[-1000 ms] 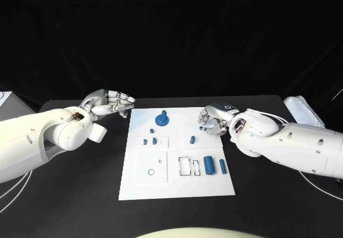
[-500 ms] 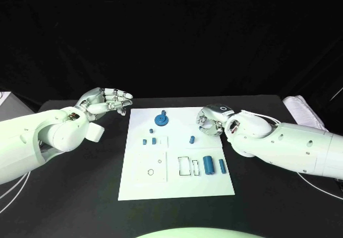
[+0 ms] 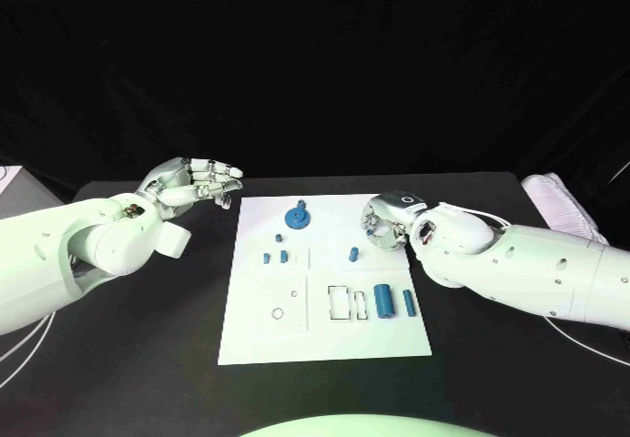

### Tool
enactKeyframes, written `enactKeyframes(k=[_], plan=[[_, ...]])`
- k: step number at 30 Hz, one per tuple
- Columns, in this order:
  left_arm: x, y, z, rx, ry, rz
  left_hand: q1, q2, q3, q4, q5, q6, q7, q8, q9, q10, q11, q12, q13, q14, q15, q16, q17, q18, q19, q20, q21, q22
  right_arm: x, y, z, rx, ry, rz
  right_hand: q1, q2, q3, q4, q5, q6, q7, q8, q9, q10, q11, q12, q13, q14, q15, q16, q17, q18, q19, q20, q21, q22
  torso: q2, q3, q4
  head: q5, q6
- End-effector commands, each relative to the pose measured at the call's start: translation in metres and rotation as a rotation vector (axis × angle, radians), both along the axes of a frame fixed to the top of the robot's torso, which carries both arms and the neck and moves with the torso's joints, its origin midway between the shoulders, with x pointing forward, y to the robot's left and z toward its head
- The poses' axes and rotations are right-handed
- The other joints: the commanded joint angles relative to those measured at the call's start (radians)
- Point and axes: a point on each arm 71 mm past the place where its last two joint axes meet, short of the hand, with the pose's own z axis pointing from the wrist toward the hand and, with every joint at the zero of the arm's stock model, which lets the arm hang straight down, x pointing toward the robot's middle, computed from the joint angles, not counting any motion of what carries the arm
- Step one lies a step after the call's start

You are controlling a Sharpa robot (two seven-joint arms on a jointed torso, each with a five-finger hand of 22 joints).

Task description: Assemble the parts on the task board

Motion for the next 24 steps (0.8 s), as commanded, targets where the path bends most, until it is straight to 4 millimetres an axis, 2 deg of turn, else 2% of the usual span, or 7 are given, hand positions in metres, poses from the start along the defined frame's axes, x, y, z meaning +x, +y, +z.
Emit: enactKeyframes(k=[1, 5, 12, 15, 24], plan=[[0.0, -0.002, 0.001, 0.005, -0.011, -0.024, -0.002, 0.002, -0.003, -0.002, 0.001, 0.001, 0.0, 0.002, -0.002, -0.003, -0.001, 0.006, 0.002, -0.004, -0.003, -0.006, -0.001, 0.015, 0.0, -0.004, -0.002, 0.0, -0.004, 0.003, -0.01, -0.034, 0.038, 0.016, -0.008, 0.008, 0.006, 0.0, -0.001, 0.013, 0.0, 0.005, 0.003, 0.011, -0.001, 0.004, 0.003, 0.052, -0.007, 0.007, 0.0, -0.02, 0.003, 0.001, 0.007, 0.005, 0.0, -0.0007, 0.0013, 0.002, -0.001], [0.0, -0.001, 0.001, 0.017, -0.012, -0.022, 0.001, 0.002, -0.003, -0.005, 0.0, 0.001, 0.001, 0.003, -0.002, -0.003, -0.001, 0.008, 0.002, -0.004, -0.004, -0.007, -0.001, 0.015, 0.0, -0.005, -0.002, 0.0, -0.005, 0.005, -0.013, -0.039, 0.051, 0.018, -0.006, 0.018, 0.013, -0.006, -0.001, 0.027, -0.003, 0.013, 0.011, 0.031, -0.006, 0.007, 0.007, 0.05, -0.011, 0.013, -0.002, -0.021, 0.002, -0.001, 0.016, 0.016, 0.0, -0.001, -0.0005, 0.003, -0.001], [0.0, -0.001, 0.001, 0.023, -0.014, -0.022, 0.003, 0.004, -0.003, -0.007, 0.0, 0.002, 0.001, 0.004, -0.003, -0.002, -0.002, 0.01, 0.003, -0.003, -0.004, -0.007, -0.001, 0.015, 0.001, -0.005, -0.002, 0.0, -0.006, 0.006, -0.019, -0.08, 0.077, 0.011, 0.026, 0.069, 0.067, -0.044, 0.001, 0.052, -0.007, 0.033, 0.035, 0.068, -0.015, 0.006, 0.017, 0.046, -0.02, 0.031, -0.002, -0.025, 0.002, -0.008, 0.041, 0.046, 0.0, -0.0013, -0.0001, 0.003, -0.004], [0.0, -0.001, 0.001, 0.024, -0.015, -0.022, 0.003, 0.004, -0.003, -0.008, 0.0, 0.002, 0.0, 0.004, -0.003, -0.002, -0.002, 0.01, 0.003, -0.002, -0.004, -0.007, -0.002, 0.015, 0.001, -0.005, -0.001, 0.0, -0.007, 0.007, -0.02, -0.092, 0.073, 0.007, 0.037, 0.084, 0.094, -0.067, 0.002, 0.058, -0.008, 0.039, 0.045, 0.084, -0.018, 0.008, 0.024, 0.044, -0.023, 0.034, -0.005, -0.027, 0.003, -0.011, 0.051, 0.059, 0.0, -0.0011, -0.0003, 0.003, -0.005], [0.0, -0.001, 0.001, 0.028, -0.018, -0.016, 0.006, 0.006, -0.003, -0.011, 0.0, 0.003, 0.0, 0.006, -0.004, -0.002, -0.002, 0.013, 0.003, -0.001, -0.005, -0.007, -0.002, 0.016, 0.002, -0.006, 0.0, 0.001, -0.008, 0.007, -0.014, -0.037, -0.014, -0.011, 0.028, 0.086, 0.125, -0.093, 0.002, 0.064, -0.01, 0.044, 0.057, 0.099, -0.02, 0.004, 0.031, 0.043, -0.024, 0.039, -0.01, -0.034, 0.013, -0.013, 0.085, 0.096, -0.001, -0.0014, -0.0011, 0.003, -0.006]])
